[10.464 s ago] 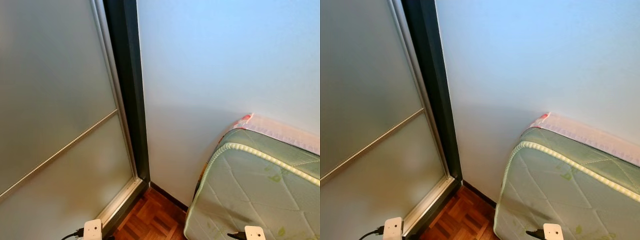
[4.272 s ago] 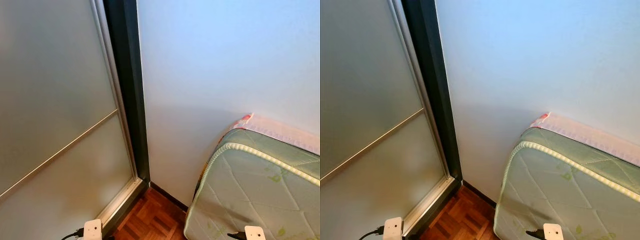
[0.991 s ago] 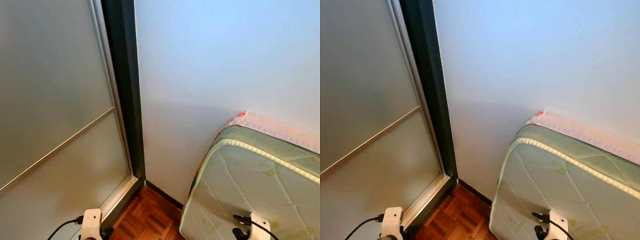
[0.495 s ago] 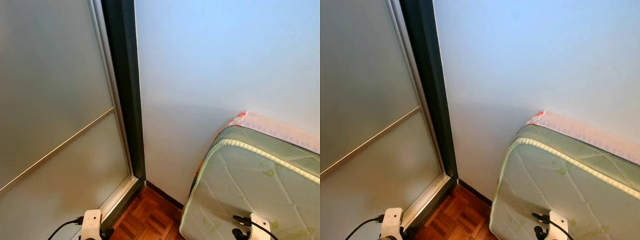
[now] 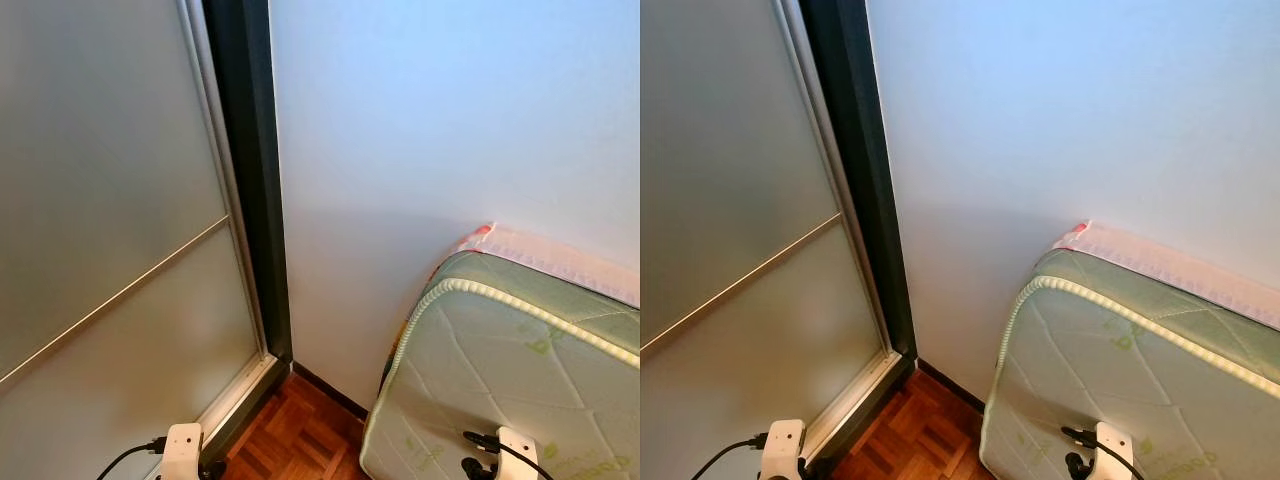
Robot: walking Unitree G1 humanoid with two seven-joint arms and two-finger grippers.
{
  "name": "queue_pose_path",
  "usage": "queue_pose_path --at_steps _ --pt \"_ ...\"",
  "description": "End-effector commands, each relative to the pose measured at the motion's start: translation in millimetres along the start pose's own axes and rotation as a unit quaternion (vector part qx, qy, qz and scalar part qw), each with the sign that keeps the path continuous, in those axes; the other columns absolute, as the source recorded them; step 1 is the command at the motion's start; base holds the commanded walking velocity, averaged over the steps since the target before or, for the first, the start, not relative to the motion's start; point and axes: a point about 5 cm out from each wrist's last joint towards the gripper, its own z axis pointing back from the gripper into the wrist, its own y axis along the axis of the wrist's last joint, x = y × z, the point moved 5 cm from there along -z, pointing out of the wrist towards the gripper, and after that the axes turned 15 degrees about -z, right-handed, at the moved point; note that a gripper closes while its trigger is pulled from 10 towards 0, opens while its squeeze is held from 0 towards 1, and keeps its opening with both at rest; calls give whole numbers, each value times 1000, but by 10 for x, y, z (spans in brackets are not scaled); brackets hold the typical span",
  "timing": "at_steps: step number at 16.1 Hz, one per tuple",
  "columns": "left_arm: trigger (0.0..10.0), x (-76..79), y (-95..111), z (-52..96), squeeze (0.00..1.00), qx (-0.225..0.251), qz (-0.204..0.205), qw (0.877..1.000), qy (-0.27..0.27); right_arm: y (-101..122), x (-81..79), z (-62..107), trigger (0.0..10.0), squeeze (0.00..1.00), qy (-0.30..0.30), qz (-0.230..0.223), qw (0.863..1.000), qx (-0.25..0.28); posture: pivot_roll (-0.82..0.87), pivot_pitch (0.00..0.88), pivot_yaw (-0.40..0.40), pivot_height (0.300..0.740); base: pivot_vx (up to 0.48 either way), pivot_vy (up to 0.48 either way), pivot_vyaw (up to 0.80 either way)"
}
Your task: Clean up the room
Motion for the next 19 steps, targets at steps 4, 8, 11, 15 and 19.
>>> queue_pose_path --at_steps 4,8,11,15,19 --pt "10000 -8 -75 14 0 -14 -6 1000 -1 -9 43 9 10000 0 -5 0 1000 -3 -50 0 -22 740 -254 0 0" --pt "10000 -9 -64 12 0 -13 -6 1000 -1 -24 60 13 10000 0 -6 -1 1000 -5 -50 0 -24 740 -255 0 0" --pt "10000 -7 -60 10 0 -12 -5 1000 0 -31 70 16 10000 0 -8 -1 1000 -6 -50 0 -26 740 -252 0 0" --pt "10000 -3 -59 10 0 -11 -4 1000 -1 -28 68 15 10000 0 -7 -1 1000 -7 -49 0 -29 740 -255 0 0" --pt "10000 1 -54 9 0 -10 -2 1000 -1 -19 62 13 10000 0 -6 0 1000 -7 -48 0 -32 740 -253 0 0"
